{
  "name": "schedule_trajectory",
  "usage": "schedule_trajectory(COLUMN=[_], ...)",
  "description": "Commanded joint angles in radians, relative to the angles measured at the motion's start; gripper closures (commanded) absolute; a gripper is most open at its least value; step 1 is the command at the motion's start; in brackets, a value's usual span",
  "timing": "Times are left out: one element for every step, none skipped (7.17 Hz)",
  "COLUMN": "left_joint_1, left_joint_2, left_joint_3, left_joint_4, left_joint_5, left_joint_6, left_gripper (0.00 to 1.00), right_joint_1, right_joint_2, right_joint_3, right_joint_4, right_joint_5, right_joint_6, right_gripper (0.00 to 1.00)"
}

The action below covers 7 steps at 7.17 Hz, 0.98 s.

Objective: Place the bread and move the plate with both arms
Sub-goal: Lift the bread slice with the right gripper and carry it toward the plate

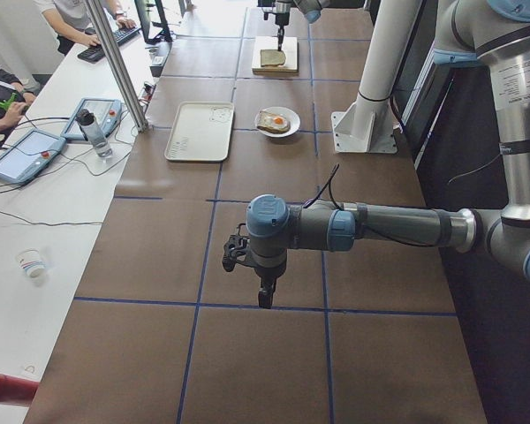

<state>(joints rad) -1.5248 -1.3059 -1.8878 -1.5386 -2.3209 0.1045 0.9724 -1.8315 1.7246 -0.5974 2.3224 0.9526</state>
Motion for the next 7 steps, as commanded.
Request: schedule_trajectory(left_joint_1=[0.000,0.000,0.000,0.000,0.000,0.000,0.000], left_joint_2=[-0.001,-0.001,-0.001,0.000,-0.001,-0.001,-0.001], left_joint_3=[-0.001,-0.001,-0.001,-0.001,-0.001,0.001,-0.001], left_joint_4=[0.000,0.000,0.000,0.000,0.000,0.000,0.000], left_joint_5=[0.000,-0.002,-0.002,-0.002,-0.002,-0.002,-0.002], left_joint_6=[0.001,0.001,0.001,0.001,0.001,0.001,0.001], left_gripper=[0.00,0.00,0.00,0.00,0.00,0.00,0.00], right_joint_1=[0.040,0.039,0.022,-0.015,-0.049,-0.111,-0.173], right_joint_2=[0.023,0.079,0.172,0.267,0.346,0.433,0.524], right_joint_3=[0.067,0.070,0.063,0.062,0.062,0.061,0.070], right_joint_4=[-0.007,-0.009,-0.010,-0.010,-0.010,-0.013,-0.069], right_joint_5=[0.068,0.066,0.066,0.061,0.054,-0.001,-0.111], right_joint_6=[0.002,0.047,0.137,0.243,0.323,0.432,0.522], right_gripper=[1.00,1.00,1.00,1.00,1.00,1.00,1.00])
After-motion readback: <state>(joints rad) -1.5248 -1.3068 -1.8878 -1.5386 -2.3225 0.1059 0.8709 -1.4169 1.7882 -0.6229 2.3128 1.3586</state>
